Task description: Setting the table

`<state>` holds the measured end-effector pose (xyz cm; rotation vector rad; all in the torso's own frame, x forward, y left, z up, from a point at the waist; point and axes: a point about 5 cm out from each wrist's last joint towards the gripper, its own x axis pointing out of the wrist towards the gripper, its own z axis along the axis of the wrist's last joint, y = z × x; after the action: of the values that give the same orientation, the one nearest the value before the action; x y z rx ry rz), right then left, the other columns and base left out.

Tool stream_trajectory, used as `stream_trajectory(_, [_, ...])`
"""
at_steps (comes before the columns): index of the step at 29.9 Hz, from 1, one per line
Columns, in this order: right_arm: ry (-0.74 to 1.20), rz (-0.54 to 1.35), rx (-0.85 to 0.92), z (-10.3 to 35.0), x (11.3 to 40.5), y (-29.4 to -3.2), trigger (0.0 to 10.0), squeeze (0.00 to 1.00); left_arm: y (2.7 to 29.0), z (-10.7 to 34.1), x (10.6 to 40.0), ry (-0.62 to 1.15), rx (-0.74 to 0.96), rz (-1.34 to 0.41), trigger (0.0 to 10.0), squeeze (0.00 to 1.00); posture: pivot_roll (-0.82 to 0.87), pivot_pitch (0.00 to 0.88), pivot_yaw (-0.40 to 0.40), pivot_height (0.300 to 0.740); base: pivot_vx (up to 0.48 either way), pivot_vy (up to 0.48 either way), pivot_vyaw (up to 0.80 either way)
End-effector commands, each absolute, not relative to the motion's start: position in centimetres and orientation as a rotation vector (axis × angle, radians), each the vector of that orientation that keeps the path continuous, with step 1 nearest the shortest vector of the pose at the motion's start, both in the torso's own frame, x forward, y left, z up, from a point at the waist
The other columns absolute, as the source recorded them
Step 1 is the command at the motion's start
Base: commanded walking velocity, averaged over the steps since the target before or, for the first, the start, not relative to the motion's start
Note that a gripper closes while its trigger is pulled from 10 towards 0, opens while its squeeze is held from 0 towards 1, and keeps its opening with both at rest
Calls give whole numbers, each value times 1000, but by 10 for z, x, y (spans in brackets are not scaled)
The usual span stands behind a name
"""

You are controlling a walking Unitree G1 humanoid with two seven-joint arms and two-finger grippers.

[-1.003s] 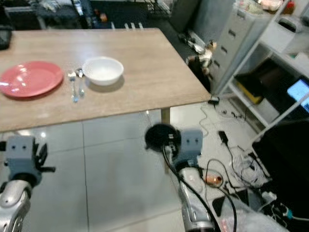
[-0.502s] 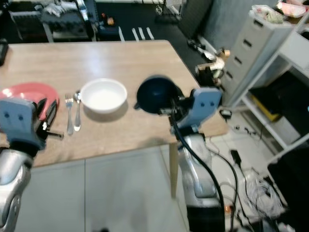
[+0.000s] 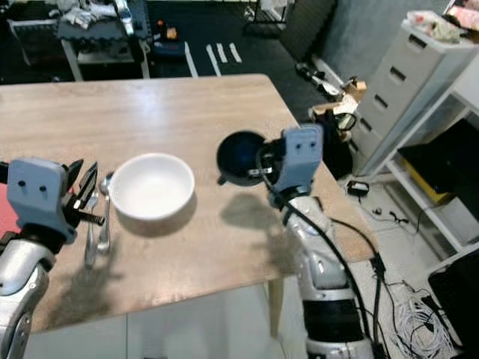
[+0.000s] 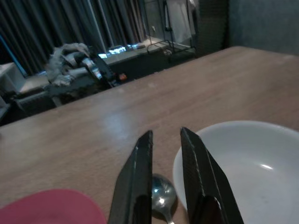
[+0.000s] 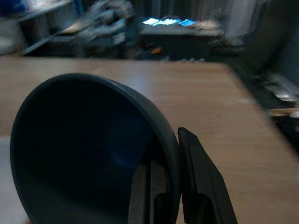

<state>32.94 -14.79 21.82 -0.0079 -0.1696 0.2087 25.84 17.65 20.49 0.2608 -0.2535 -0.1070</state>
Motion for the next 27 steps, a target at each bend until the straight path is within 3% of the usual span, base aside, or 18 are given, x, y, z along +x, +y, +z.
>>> stream_trajectory(1, [-137,244,-64,223,329,-161,10000,0,174,198,253,-207,249,-169,10000,0,34,71,15,740,0,0,0])
stream_trajectory(7, [-78,286,-155,224,333,-172,10000,0,170,197,248,-172,246,-285,10000,0,30,73,9,740,0,0,0])
stream_trajectory(8, [-60,288,-177,223,335,-175,10000,118,168,197,246,-162,253,-325,10000,0,30,73,9,740,0,0,0])
stream_trajectory(9, [-60,288,-177,223,335,-175,10000,118,168,197,246,-162,253,-325,10000,0,30,73,9,740,0,0,0])
stream_trajectory(10, [-40,290,-194,223,339,-181,10000,220,167,198,243,-150,265,-386,10000,0,31,76,4,740,0,0,0])
stream_trajectory(12, [26,325,-207,223,347,-191,10000,216,166,203,232,-122,298,-512,10000,0,40,79,-5,740,0,0,0])
stream_trajectory(16, [119,416,-185,220,353,-197,10000,176,171,211,223,-108,348,-581,10000,0,43,82,-7,740,0,0,0])
stream_trajectory(21, [212,498,-217,218,362,-200,10000,0,175,218,217,-98,396,-641,10000,0,48,85,-17,740,0,0,0])
stream_trajectory(27, [286,618,-193,229,379,-186,10000,0,171,232,207,-79,451,-792,10000,0,64,79,-20,740,0,0,0])
